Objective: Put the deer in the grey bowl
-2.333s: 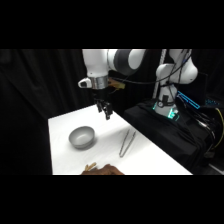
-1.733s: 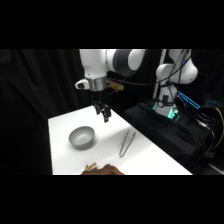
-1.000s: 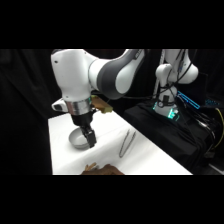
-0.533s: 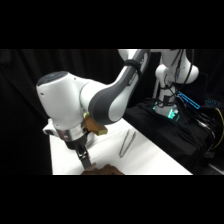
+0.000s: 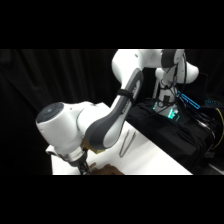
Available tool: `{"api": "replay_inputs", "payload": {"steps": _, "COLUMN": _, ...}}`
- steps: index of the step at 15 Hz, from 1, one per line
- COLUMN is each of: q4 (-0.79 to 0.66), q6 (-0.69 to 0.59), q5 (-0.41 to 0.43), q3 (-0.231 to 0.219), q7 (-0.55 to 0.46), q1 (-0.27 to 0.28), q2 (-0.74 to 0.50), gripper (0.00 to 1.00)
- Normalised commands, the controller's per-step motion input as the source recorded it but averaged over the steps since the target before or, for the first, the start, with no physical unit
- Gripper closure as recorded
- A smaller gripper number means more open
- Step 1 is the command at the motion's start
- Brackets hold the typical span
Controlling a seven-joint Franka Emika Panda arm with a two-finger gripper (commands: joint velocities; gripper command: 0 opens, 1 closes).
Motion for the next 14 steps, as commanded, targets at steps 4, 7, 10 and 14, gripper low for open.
{"api": "replay_inputs", "payload": {"steps": 4, "q4": 0.39, "q6": -0.17, "q5": 0.035, "q3": -0.013, "q7": 0.02, "q1": 0.019, "q2": 0.28, "gripper": 0.0}}
{"api": "replay_inputs", "payload": {"steps": 7, "q4": 0.33, "q6": -0.17, "q5": 0.047, "q3": -0.007, "q7": 0.0, "q1": 0.005, "q2": 0.23, "gripper": 0.16}}
{"api": "replay_inputs", "payload": {"steps": 10, "q4": 0.31, "q6": -0.18, "q5": 0.037, "q3": -0.017, "q7": 0.01, "q1": 0.017, "q2": 0.16, "gripper": 0.45}}
{"api": "replay_inputs", "payload": {"steps": 14, "q4": 0.28, "q6": -0.21, "q5": 0.011, "q3": -0.039, "q7": 0.03, "q1": 0.039, "q2": 0.09, "gripper": 0.78}}
